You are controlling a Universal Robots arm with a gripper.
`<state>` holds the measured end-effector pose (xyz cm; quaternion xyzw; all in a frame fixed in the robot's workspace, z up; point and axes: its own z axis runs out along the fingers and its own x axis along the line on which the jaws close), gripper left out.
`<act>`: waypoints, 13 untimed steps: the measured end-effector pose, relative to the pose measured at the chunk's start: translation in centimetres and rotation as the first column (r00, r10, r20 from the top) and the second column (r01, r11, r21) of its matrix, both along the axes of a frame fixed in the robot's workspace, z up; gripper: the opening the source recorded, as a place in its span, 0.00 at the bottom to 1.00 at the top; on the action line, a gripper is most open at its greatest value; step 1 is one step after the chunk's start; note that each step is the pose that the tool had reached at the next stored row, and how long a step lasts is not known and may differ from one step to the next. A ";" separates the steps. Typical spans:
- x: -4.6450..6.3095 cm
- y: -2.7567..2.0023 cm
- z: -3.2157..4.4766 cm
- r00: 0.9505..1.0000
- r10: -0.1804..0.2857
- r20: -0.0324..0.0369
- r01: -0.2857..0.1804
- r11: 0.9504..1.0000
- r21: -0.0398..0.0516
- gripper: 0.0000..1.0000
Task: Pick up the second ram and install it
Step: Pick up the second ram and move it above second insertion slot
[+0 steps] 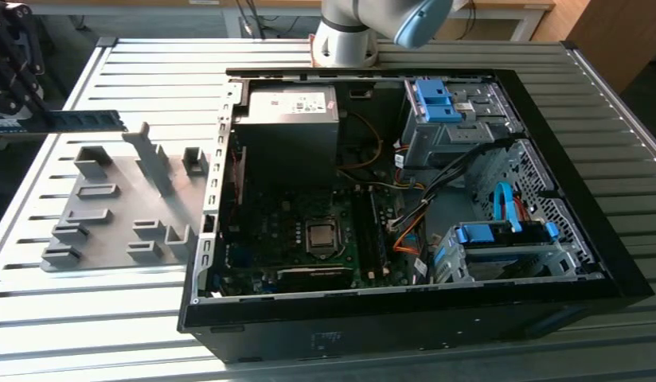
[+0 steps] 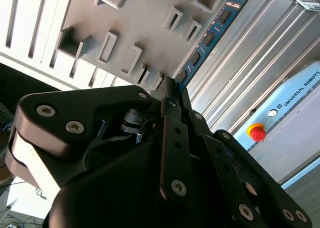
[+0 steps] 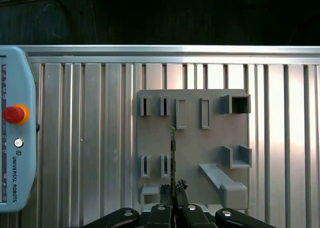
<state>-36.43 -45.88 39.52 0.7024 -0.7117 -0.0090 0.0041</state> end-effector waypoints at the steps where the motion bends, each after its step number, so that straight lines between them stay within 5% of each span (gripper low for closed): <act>1: 0.1 0.00 0.00 1.000 0.000 0.000 0.000 1.000 0.000 0.14; 13: 2.5 0.00 0.00 1.000 0.000 -0.001 0.000 1.000 0.000 0.14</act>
